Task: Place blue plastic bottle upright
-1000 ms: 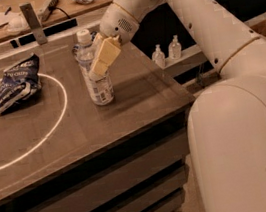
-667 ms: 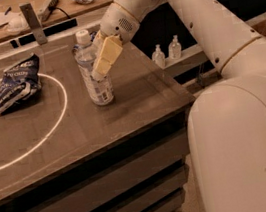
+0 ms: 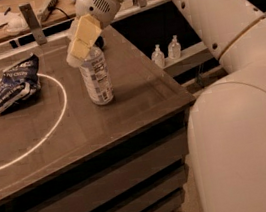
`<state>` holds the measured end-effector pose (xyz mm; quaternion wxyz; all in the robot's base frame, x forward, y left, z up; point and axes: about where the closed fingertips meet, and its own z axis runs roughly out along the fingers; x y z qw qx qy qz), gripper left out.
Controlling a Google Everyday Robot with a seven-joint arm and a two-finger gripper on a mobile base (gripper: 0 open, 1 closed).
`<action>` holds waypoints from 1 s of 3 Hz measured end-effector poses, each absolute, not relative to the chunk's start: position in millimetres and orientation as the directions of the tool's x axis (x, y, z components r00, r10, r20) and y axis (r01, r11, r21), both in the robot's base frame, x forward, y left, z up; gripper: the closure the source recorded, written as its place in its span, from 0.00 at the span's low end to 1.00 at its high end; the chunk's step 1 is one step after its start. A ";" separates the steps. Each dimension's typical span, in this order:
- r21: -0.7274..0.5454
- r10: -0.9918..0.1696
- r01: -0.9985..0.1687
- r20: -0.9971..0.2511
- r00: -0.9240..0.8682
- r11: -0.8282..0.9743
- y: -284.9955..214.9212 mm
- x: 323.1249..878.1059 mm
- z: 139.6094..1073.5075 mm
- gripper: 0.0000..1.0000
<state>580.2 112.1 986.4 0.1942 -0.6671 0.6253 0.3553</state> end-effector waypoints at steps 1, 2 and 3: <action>0.178 -0.696 -0.979 -0.715 -0.057 -0.103 96.1 563.6 999.7 0.00; 0.159 -0.703 -0.986 -0.707 -0.074 -0.056 60.7 556.5 1006.6 0.00; 0.103 -0.715 -0.995 -0.696 -0.069 -0.005 25.9 556.4 1019.3 0.00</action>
Offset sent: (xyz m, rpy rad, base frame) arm -0.0454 -0.1169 0.0252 -0.0747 -0.0329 -0.1149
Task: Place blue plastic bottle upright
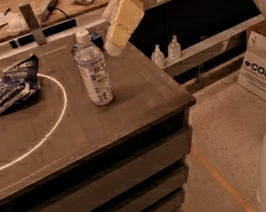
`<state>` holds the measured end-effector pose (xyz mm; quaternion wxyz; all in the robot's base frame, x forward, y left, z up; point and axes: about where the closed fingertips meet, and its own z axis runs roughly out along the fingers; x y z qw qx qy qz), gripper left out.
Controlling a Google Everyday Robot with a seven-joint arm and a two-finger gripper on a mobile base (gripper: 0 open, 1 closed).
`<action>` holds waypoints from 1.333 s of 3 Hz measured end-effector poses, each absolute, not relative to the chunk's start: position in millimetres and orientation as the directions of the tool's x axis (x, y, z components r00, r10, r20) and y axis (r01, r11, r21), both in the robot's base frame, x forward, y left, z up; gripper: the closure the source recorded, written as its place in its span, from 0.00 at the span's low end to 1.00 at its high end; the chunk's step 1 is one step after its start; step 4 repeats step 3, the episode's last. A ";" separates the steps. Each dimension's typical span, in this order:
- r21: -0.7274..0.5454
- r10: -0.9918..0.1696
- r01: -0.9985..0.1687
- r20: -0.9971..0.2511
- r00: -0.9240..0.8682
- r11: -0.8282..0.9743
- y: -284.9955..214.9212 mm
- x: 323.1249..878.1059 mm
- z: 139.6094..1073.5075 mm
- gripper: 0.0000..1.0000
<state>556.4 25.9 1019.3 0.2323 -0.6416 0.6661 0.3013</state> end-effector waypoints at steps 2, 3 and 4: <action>-0.013 -0.743 -0.992 -0.664 -0.083 0.123 -33.8 549.5 1039.9 0.00; -0.013 -0.743 -0.992 -0.664 -0.083 0.123 -33.7 549.6 1039.9 0.00; -0.013 -0.743 -0.992 -0.664 -0.083 0.123 -33.7 549.6 1039.9 0.00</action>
Offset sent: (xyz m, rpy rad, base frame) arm -0.0402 -0.1124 0.0207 -0.1341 -0.1134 -0.1573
